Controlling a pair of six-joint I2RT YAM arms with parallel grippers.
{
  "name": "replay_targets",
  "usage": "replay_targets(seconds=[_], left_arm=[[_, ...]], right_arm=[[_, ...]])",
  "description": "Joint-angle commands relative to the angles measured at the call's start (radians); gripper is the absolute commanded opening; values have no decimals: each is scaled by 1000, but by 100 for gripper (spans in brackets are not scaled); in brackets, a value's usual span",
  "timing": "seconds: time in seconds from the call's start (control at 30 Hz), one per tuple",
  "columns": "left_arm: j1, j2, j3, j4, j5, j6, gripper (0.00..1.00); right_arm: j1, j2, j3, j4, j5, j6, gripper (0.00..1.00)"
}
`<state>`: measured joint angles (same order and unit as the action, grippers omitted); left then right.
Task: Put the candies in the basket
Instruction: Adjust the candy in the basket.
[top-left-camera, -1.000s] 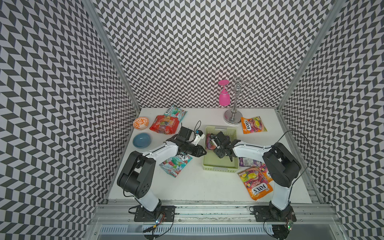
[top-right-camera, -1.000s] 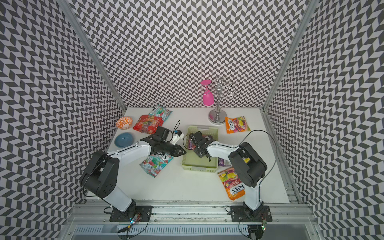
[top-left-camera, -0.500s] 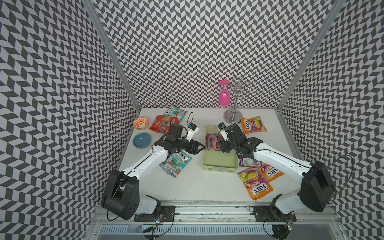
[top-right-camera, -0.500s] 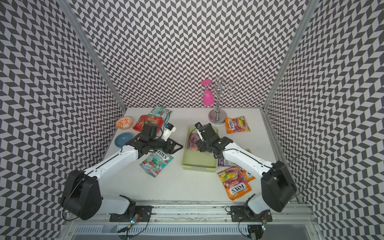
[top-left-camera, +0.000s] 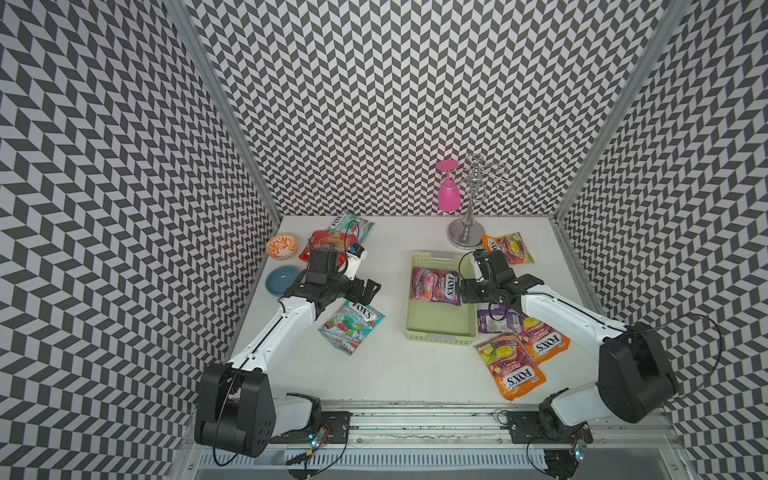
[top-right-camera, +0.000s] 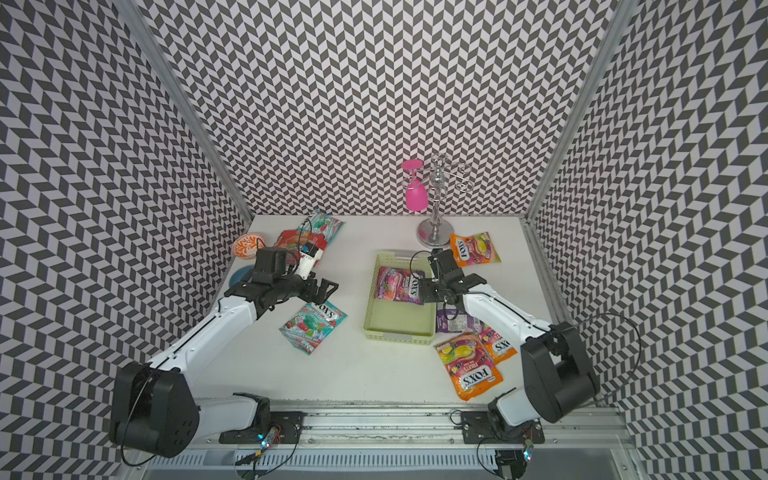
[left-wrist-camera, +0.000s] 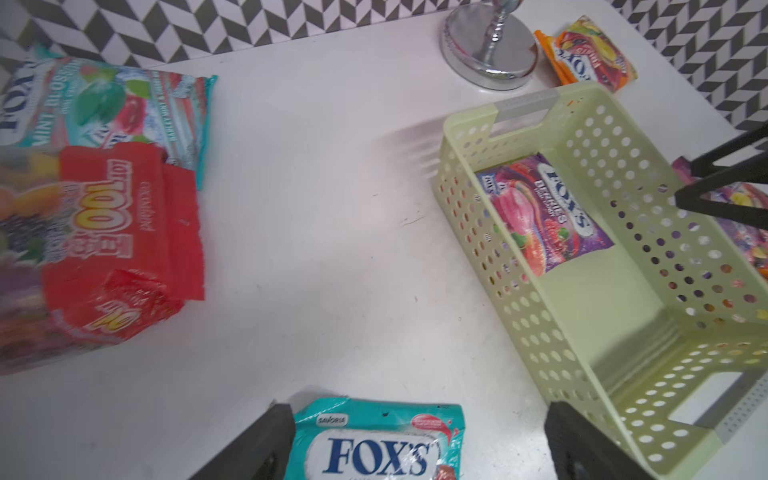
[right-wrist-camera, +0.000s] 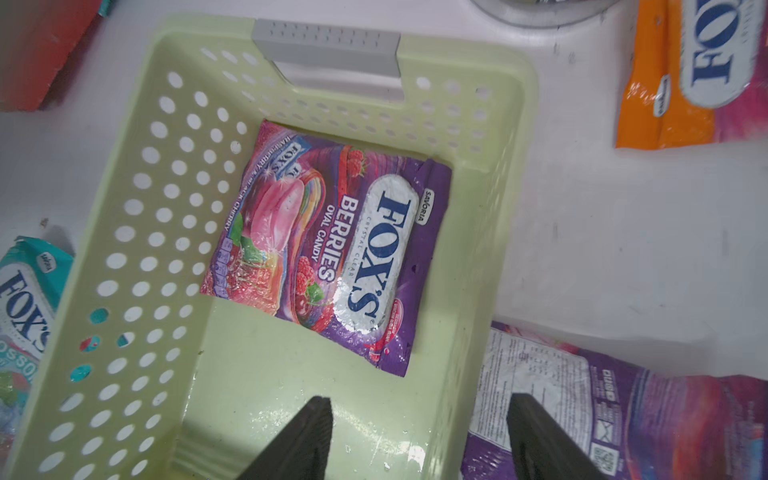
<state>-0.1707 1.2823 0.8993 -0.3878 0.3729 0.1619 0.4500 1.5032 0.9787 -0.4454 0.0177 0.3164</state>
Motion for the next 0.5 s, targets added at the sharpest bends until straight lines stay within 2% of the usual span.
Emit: replay_targets(seconds=[0.0, 0.2, 0.27, 0.33, 0.47], left_arm=[[60, -26, -18, -69, -75, 53, 99], [112, 1, -40, -146, -166, 127, 99], [130, 24, -8, -203, -175, 165, 99], [165, 49, 37, -277, -161, 209, 99], [275, 85, 90, -369, -49, 352, 99]], right_arm=[[-9, 44, -2, 73, -57, 46, 70], [-9, 97, 53, 84, -78, 19, 69], [-9, 108, 71, 75, -79, 12, 69], [-8, 112, 77, 75, -72, 7, 69], [-9, 112, 81, 76, -59, -9, 69]])
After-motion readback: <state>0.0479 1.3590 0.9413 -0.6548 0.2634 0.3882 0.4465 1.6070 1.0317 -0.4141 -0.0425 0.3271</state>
